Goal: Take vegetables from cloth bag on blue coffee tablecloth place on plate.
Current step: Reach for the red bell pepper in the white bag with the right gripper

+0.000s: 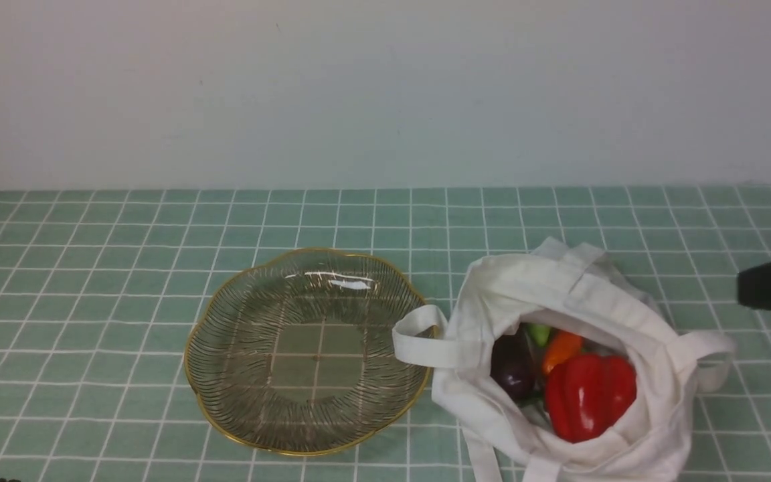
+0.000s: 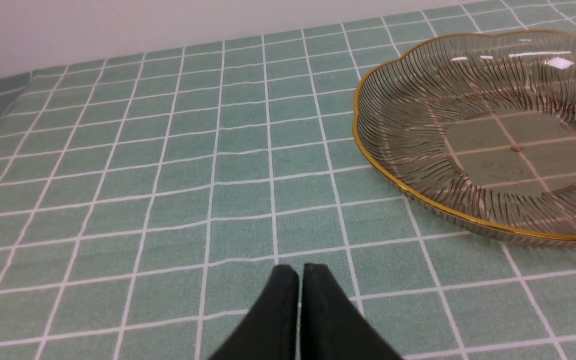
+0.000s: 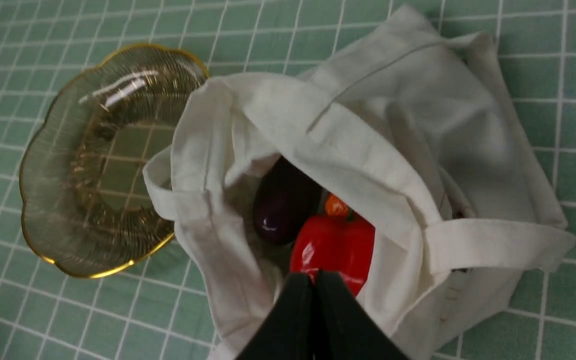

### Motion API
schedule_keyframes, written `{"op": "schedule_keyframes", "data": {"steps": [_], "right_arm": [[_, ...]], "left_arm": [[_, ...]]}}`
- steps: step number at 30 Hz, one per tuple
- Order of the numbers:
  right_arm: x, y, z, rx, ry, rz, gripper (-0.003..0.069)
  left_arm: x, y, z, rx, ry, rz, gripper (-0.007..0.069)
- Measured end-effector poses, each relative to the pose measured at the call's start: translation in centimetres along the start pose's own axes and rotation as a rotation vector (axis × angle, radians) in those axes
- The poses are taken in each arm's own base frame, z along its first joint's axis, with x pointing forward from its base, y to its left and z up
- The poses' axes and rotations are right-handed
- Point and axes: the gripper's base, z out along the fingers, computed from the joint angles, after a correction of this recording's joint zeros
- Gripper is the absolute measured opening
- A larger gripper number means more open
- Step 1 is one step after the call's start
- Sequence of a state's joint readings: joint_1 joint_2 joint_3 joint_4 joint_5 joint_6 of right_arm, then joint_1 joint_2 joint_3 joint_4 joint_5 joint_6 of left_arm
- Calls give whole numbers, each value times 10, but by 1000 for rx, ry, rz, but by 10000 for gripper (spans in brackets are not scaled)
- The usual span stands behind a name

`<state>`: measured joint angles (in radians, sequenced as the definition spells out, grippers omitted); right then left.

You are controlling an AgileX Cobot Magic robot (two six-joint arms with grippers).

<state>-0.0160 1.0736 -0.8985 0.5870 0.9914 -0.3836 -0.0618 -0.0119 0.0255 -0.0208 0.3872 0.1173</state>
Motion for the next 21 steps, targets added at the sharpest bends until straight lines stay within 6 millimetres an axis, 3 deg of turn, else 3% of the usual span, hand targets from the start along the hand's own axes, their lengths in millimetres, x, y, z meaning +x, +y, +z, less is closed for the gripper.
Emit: {"op": "schedule_keyframes", "data": {"steps": [5, 6, 11, 14, 17, 21], "right_arm": [[-2, 20, 36, 6, 106, -105, -11], [3, 32, 56, 24, 170, -131, -8], [15, 46, 94, 120, 274, -172, 34], [22, 49, 123, 203, 311, -208, 142], [24, 49, 136, 225, 311, -230, 246], [25, 46, 152, 245, 304, -238, 459]], "left_arm": [[0, 0, 0, 0, 0, 0, -8], [0, 0, 0, 0, 0, 0, -8], [0, 0, 0, 0, 0, 0, -8], [0, 0, 0, 0, 0, 0, -8], [0, 0, 0, 0, 0, 0, -8], [0, 0, 0, 0, 0, 0, -8]]}}
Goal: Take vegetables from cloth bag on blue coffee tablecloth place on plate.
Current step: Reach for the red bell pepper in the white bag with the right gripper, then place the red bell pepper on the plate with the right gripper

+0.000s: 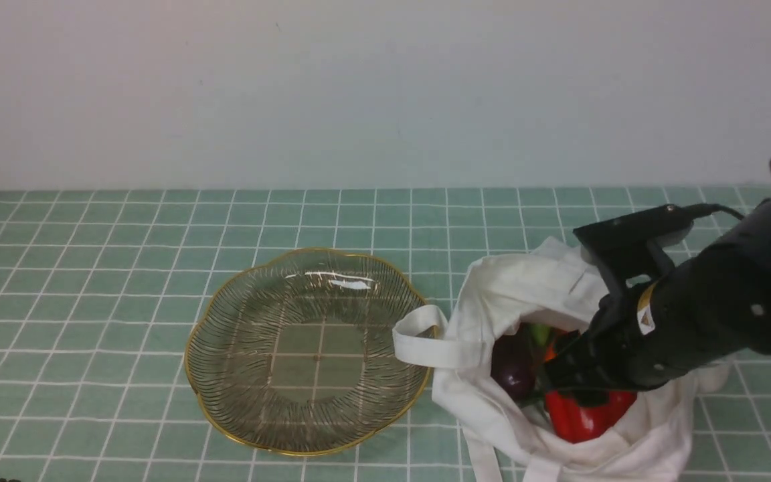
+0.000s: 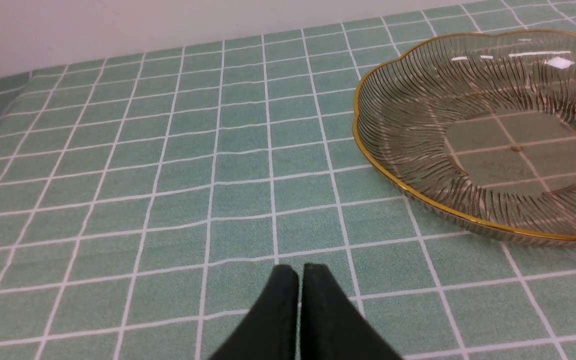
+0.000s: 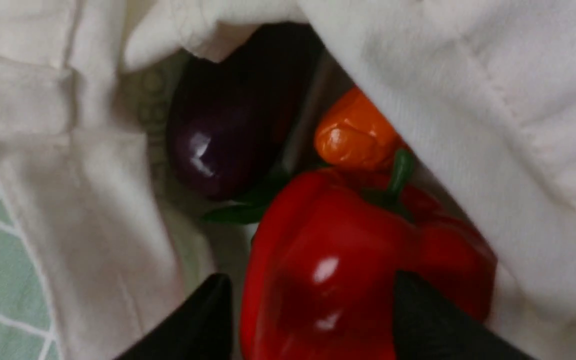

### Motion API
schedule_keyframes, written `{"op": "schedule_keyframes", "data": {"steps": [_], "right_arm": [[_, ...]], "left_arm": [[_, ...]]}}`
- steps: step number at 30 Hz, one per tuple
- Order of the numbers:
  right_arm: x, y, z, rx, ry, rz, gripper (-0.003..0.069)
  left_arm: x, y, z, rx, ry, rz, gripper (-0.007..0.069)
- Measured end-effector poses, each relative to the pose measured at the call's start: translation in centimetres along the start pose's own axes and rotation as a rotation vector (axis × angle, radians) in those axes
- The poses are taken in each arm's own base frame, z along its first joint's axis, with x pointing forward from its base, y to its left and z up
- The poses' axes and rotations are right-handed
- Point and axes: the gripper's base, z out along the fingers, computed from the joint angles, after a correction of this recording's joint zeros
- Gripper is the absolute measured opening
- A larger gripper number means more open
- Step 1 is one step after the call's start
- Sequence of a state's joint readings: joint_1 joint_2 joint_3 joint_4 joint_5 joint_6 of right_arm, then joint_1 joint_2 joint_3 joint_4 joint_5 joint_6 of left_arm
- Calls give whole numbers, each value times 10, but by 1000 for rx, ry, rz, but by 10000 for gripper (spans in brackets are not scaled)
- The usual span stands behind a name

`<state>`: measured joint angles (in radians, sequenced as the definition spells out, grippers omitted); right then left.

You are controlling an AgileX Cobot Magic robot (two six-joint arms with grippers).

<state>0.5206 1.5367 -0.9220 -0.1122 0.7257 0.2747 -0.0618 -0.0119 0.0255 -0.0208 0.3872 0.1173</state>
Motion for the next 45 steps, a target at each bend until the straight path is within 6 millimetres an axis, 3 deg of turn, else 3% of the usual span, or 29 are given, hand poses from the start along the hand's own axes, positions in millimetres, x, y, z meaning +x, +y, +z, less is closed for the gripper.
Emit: {"op": "schedule_keyframes", "data": {"steps": [1, 6, 11, 17, 23, 28, 29, 36, 42, 45], "right_arm": [[-1, 0, 6, 11, 4, -12, 549], [-1, -1, 19, 42, 34, -47, 673], [1, -5, 30, 93, 63, -57, 687], [-1, -7, 35, 131, 70, -59, 602], [-2, -7, 34, 134, 64, -56, 601], [-4, -6, 15, 103, 41, 1, 601], [-9, -4, -2, 76, 7, 23, 601], [-31, 5, -57, -60, -131, 59, 601], [-54, 22, -80, -242, -223, 62, 601], [-75, 37, -78, -335, -291, -6, 601]], "left_arm": [[0, 0, 0, 0, 0, 0, -8], [0, 0, 0, 0, 0, 0, -8], [0, 0, 0, 0, 0, 0, -8], [0, 0, 0, 0, 0, 0, -8], [0, 0, 0, 0, 0, 0, -8], [0, 0, 0, 0, 0, 0, -8], [0, 0, 0, 0, 0, 0, -8], [0, 0, 0, 0, 0, 0, -8], [0, 0, 0, 0, 0, 0, -8], [0, 0, 0, 0, 0, 0, -8]]}}
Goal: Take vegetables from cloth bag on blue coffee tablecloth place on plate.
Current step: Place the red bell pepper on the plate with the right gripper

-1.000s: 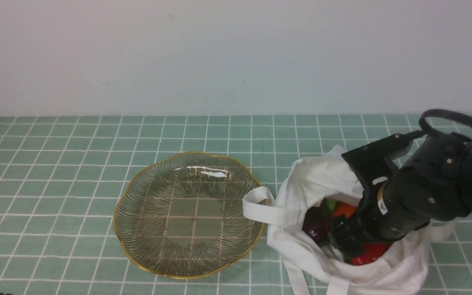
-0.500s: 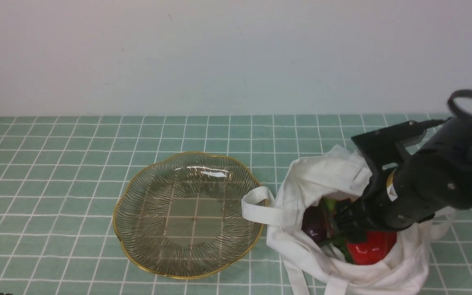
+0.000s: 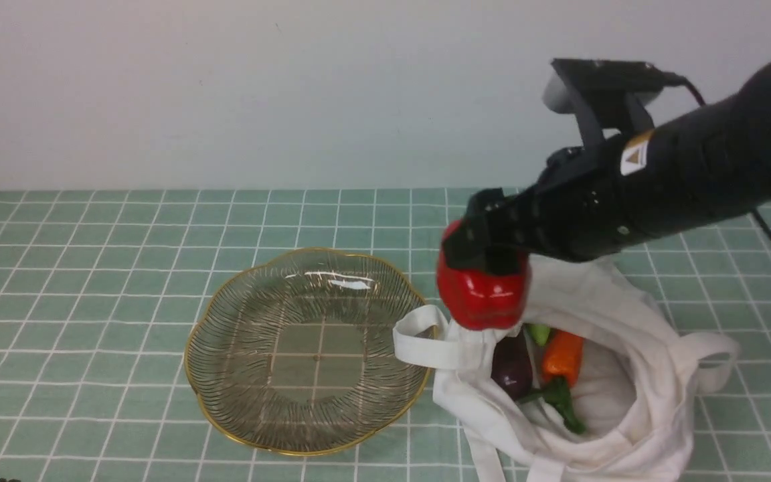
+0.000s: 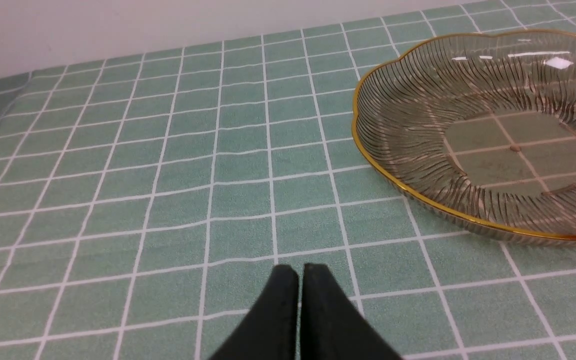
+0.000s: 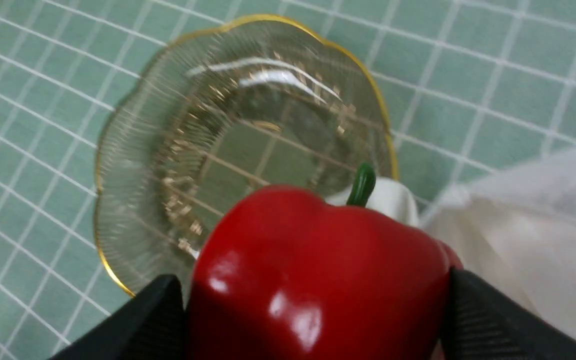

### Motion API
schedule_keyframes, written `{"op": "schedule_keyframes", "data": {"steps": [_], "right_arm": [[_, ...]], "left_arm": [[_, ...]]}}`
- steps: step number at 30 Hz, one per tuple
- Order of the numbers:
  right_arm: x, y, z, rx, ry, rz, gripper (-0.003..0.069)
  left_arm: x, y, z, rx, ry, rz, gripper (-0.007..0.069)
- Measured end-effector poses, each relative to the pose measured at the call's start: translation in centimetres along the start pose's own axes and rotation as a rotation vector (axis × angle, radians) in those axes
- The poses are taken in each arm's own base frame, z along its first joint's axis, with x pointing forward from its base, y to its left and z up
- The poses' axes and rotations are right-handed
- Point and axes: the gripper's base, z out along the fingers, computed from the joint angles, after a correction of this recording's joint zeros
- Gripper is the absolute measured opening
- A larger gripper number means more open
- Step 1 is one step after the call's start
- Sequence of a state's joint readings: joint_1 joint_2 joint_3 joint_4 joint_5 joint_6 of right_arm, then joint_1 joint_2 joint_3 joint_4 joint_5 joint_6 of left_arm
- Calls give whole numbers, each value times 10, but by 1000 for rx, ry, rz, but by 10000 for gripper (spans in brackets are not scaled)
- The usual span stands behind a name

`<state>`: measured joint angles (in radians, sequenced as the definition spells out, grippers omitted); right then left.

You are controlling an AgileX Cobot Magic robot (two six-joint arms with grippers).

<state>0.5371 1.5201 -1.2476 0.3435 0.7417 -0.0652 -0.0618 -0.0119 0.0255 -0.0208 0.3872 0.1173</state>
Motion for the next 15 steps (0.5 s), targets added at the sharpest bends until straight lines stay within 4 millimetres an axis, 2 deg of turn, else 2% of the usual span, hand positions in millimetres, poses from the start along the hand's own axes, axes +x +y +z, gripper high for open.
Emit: {"op": "schedule_keyframes", "data": {"steps": [4, 10, 11, 12, 15], "right_arm": [[-9, 11, 48, -78, 32, -19, 601], [-3, 27, 128, -113, 131, -34, 601], [-3, 27, 128, -113, 131, -34, 601], [0, 30, 149, -117, 162, -37, 601], [2, 30, 167, -124, 200, -28, 601]], "left_arm": [[0, 0, 0, 0, 0, 0, -8], [0, 0, 0, 0, 0, 0, -8], [0, 0, 0, 0, 0, 0, -8], [0, 0, 0, 0, 0, 0, -8], [0, 0, 0, 0, 0, 0, -8]]}}
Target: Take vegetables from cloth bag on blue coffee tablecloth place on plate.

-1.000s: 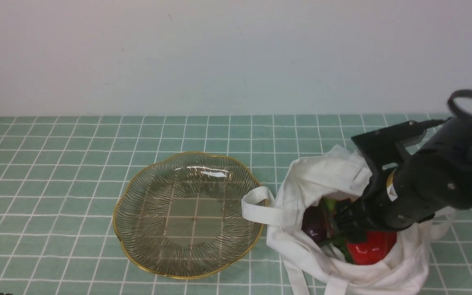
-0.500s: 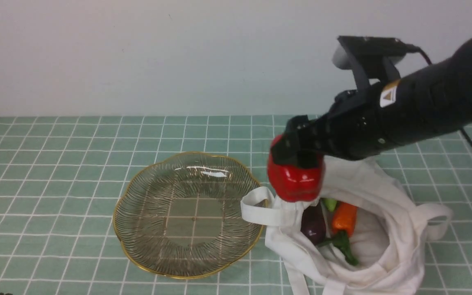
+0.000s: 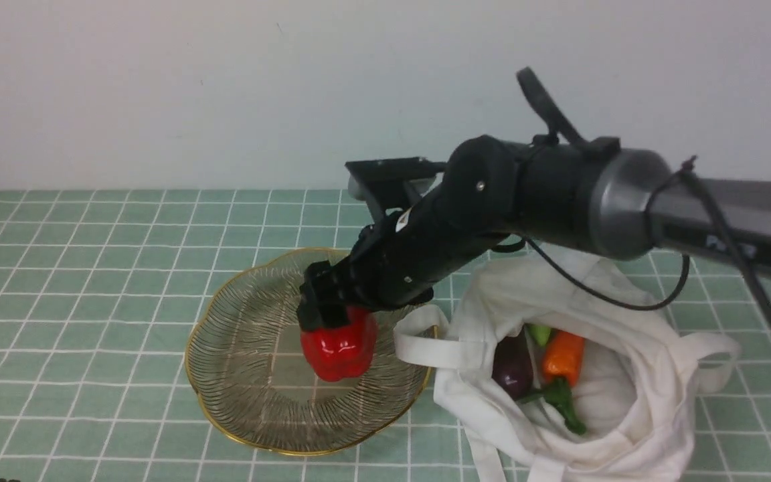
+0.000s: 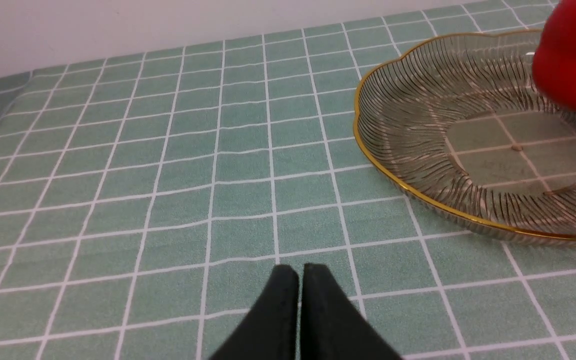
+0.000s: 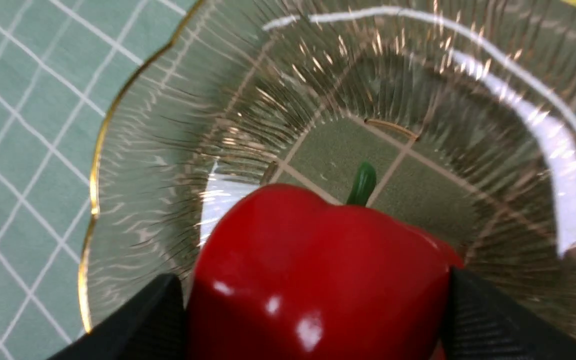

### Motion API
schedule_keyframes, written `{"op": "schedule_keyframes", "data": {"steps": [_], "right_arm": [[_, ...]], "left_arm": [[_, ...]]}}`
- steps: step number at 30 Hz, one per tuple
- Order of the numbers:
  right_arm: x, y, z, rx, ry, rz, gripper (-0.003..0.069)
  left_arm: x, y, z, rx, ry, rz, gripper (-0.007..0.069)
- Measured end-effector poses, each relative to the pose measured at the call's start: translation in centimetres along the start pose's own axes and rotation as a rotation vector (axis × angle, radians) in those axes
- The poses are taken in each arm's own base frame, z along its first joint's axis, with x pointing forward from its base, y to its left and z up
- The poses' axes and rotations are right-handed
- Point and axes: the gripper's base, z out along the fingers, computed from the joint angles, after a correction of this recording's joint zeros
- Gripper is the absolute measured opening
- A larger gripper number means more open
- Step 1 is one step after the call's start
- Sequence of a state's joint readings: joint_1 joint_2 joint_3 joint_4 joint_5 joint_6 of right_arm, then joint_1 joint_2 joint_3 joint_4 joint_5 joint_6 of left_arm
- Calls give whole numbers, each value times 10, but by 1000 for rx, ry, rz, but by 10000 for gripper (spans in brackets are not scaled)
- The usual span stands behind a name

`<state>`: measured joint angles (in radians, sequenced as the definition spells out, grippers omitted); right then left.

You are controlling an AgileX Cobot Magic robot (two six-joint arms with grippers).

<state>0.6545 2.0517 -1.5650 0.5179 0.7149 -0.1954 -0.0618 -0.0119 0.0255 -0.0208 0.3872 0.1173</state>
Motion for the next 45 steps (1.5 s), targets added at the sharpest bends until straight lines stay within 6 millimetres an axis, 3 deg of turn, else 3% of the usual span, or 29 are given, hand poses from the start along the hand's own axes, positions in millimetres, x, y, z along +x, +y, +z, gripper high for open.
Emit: {"op": "schedule_keyframes", "data": {"steps": [5, 8, 11, 14, 16, 17, 24, 26, 30, 31, 32, 33, 36, 39, 41, 42, 43, 45], "right_arm": [[-6, 3, 0, -15, 33, 8, 639], [-18, 11, -12, -29, 49, -25, 684], [-24, 18, -28, -33, 90, -28, 689], [-35, 30, -63, -13, 104, -8, 652], [-41, 36, -96, 46, 97, 7, 556], [-41, 36, -99, 52, 97, 9, 556], [-35, 49, -203, 185, -80, 42, 95], [-26, 57, -236, 172, -134, 46, 27], [11, 67, -318, 183, -295, 47, -10], [11, 67, -319, 188, -297, 49, -10], [32, 66, -348, 222, -363, 49, -13], [44, 65, -362, 237, -393, 49, -13], [106, 52, -409, 335, -526, 48, -13], [149, 43, -428, 358, -652, 42, -13], [200, 32, -442, 355, -850, -6, -13], [208, 32, -447, 349, -882, -12, -13], [235, 26, -445, 329, -989, -51, -13], [264, 20, -444, 303, -1100, -91, -13]], "left_arm": [[0, 0, 0, 0, 0, 0, -8], [0, 0, 0, 0, 0, 0, -8], [0, 0, 0, 0, 0, 0, -8], [0, 0, 0, 0, 0, 0, -8], [0, 0, 0, 0, 0, 0, -8], [0, 0, 0, 0, 0, 0, -8], [0, 0, 0, 0, 0, 0, -8], [0, 0, 0, 0, 0, 0, -8], [0, 0, 0, 0, 0, 0, -8], [0, 0, 0, 0, 0, 0, -8], [0, 0, 0, 0, 0, 0, -8], [0, 0, 0, 0, 0, 0, -8], [0, 0, 0, 0, 0, 0, -8], [0, 0, 0, 0, 0, 0, -8], [0, 0, 0, 0, 0, 0, -8], [0, 0, 0, 0, 0, 0, -8], [0, 0, 0, 0, 0, 0, -8], [0, 0, 0, 0, 0, 0, -8]]}}
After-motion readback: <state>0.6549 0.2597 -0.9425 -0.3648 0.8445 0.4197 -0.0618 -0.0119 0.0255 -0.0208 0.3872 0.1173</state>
